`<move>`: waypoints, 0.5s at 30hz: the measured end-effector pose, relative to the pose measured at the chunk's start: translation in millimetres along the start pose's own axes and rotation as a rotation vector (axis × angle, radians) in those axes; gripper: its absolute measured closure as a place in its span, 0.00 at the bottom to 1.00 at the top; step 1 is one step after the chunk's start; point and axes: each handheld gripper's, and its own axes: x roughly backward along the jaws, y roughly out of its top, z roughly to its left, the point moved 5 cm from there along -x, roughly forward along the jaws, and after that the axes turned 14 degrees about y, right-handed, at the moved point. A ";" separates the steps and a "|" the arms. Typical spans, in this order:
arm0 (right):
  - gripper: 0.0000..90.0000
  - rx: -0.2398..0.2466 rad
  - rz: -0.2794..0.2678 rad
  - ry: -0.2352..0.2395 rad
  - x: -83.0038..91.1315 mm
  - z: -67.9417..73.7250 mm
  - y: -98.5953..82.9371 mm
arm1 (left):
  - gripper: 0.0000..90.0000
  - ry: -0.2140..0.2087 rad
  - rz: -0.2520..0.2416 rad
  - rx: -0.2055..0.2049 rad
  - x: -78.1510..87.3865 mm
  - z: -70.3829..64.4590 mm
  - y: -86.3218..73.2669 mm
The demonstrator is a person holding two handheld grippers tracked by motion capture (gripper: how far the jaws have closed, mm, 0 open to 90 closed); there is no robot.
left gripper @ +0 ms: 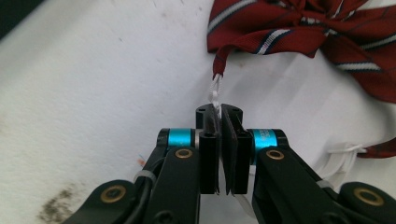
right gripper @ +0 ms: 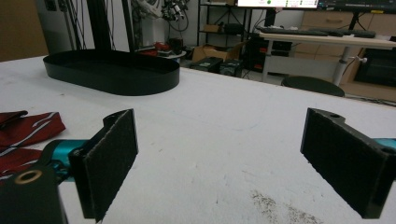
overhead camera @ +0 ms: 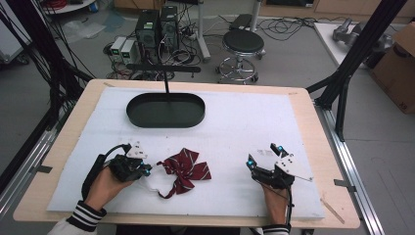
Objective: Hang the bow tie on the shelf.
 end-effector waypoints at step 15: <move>0.11 0.002 0.004 -0.002 0.0 0.4 -0.1 | 0.95 0.165 -0.299 0.048 35.6 34.8 31.3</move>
